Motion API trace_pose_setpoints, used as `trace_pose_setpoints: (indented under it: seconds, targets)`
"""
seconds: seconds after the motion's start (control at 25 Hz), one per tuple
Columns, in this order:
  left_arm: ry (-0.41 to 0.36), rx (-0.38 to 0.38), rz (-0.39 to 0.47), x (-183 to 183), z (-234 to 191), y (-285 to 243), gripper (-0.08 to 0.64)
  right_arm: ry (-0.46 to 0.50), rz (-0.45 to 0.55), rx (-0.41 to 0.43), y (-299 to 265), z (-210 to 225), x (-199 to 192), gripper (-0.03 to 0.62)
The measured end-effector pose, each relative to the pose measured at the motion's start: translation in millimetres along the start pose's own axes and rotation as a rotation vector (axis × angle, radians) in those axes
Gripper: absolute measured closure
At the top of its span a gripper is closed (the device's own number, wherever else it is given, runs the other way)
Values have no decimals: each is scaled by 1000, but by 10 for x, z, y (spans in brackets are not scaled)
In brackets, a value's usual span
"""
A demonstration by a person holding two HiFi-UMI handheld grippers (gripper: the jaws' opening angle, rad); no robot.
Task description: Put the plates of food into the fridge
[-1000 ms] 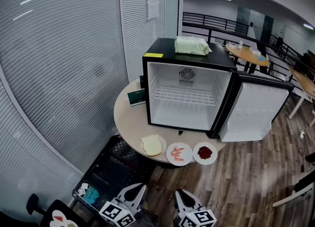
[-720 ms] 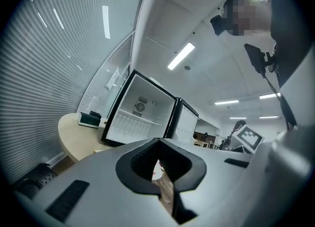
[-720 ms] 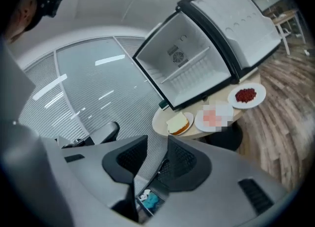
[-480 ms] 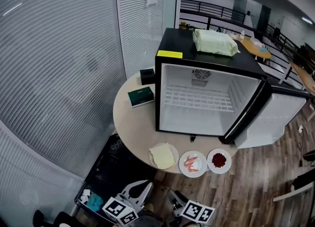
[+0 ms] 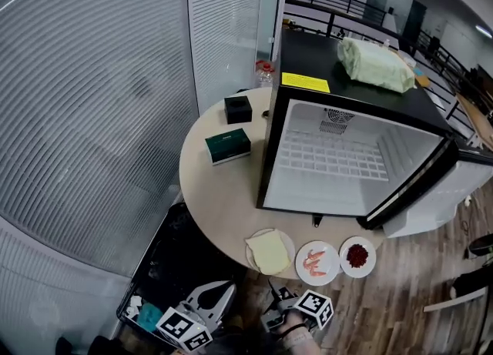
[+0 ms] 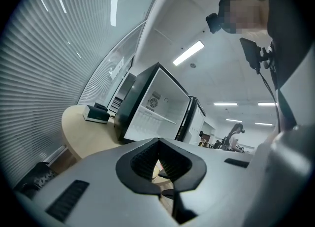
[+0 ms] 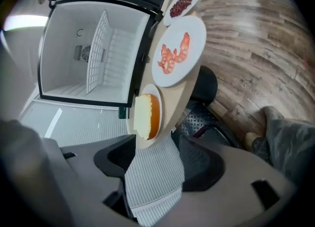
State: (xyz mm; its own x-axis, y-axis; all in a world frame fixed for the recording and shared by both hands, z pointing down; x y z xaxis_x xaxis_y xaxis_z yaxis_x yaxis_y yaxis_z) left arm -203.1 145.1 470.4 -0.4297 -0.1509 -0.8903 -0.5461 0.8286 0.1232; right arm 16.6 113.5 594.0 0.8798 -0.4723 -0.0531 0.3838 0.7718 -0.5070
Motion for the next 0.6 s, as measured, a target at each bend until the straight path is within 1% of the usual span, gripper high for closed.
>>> trace_pose_setpoints:
  seconds: [0.16, 0.24, 0.36, 0.44, 0.52, 0.6]
  targets:
    - [24, 28, -7, -33, -136, 1, 554, -69, 2, -37, -280, 3, 44, 333]
    - [14, 39, -16, -26, -169, -22, 553, -115, 20, -65, -375, 10, 92, 333]
    - [18, 59, -21, -23, -179, -47, 554, -183, 59, -75, -450, 19, 111, 334]
    - [25, 66, -24, -24, -182, -82, 554, -192, 70, -77, -450, 18, 75, 334]
    - [28, 68, -26, -22, -192, -149, 554, -190, 18, -80, -423, 29, -20, 334]
    - [31, 66, -24, -13, -209, -228, 554, -209, -71, -73, -389, 33, -173, 334]
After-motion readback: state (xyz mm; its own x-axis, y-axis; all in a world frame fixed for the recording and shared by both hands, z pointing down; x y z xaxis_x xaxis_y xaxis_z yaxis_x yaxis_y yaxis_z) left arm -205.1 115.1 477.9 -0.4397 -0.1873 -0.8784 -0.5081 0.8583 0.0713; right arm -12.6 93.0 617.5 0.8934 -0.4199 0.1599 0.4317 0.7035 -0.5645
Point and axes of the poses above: the fingertips, and each gripper's own axes: y backward along the fingers, z to its right, x out of its top, the point moved 8 cm from there along y, backward along the fingers, and after that the axes turned 10 degrees about z, right-handed, at the moved point
